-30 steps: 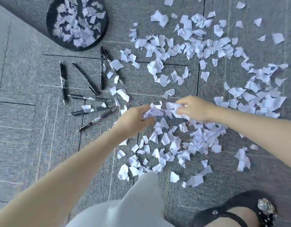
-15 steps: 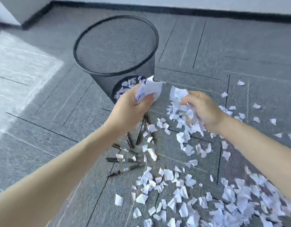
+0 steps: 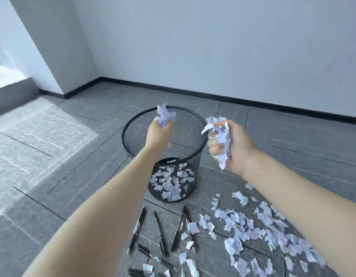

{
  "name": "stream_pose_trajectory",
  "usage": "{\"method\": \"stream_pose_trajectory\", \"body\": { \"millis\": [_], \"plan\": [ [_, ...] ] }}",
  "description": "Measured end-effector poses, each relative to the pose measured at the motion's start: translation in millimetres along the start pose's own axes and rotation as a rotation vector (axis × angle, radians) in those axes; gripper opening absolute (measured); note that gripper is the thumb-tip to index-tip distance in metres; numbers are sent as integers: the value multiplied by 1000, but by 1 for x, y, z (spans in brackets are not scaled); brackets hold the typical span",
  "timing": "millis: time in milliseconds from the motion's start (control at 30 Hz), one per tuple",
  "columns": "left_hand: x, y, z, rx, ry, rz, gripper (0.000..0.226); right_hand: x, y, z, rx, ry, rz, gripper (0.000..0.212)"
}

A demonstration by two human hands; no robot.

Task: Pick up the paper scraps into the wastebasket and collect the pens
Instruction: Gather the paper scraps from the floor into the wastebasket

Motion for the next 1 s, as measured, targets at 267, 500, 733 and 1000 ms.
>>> {"method": "stream_pose_trajectory", "body": {
  "millis": [267,500,733,1000],
  "plan": [
    [3,-5,14,453,-56,296,46,66,16,-5,-250,109,-278,20],
    [-15,-26,12,522,122,191,34,63,11,-7,-268,287,-58,74],
    [-45,-19,0,497,347,124,27,61,23,-11,-217,169,32,58],
    [-129,51,80,591,629,383,21,0,-104,-78,-105,5,-376,19]
  ]
}}
Point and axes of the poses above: each hand's wrist, its own x-axis towards the middle knuckle, its own y-axis out of the palm, z = x × y, the point moved 8 cm from there along x, towards the middle knuckle
